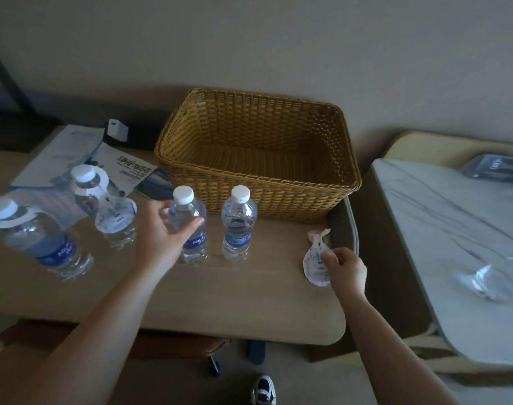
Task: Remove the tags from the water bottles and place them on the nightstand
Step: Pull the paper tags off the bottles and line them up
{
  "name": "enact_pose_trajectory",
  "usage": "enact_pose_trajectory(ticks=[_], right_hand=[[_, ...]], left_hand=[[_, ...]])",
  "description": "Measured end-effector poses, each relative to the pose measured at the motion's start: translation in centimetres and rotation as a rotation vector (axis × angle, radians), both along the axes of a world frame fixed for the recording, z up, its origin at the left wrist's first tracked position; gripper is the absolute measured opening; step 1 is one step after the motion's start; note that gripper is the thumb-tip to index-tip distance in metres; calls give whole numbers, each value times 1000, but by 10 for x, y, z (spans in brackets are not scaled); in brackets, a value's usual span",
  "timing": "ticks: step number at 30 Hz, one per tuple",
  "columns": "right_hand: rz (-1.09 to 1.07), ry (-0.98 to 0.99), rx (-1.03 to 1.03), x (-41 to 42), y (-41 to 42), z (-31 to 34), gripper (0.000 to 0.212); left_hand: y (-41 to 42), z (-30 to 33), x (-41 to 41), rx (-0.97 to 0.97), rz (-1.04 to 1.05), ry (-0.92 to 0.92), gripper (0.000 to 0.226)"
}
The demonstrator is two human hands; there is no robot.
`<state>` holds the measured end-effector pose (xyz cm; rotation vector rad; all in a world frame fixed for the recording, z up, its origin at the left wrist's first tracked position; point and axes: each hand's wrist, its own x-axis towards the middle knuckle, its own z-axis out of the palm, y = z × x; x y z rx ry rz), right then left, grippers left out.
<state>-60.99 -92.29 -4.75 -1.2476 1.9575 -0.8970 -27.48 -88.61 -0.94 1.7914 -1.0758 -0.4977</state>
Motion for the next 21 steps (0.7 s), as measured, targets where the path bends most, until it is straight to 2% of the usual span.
enact_pose_trajectory(ticks=[4, 7, 13, 16, 21], right_hand=[[-1, 94, 0, 7, -9, -23, 13], [70, 308, -16, 10, -11, -33, 24], [315, 667, -111, 7, -7, -45, 28], [406, 677, -167, 7, 0, -50, 31], [532, 693, -4, 4, 14, -65, 56]], left_hand=[[0, -2, 1, -2, -18, 10, 64], [-1, -3, 2, -11, -25, 16, 63], [-1, -4, 3, -9, -23, 16, 59], [-1, -4, 2, -15, -9, 0, 58], [-1, -4, 2, -7, -11, 15, 57]])
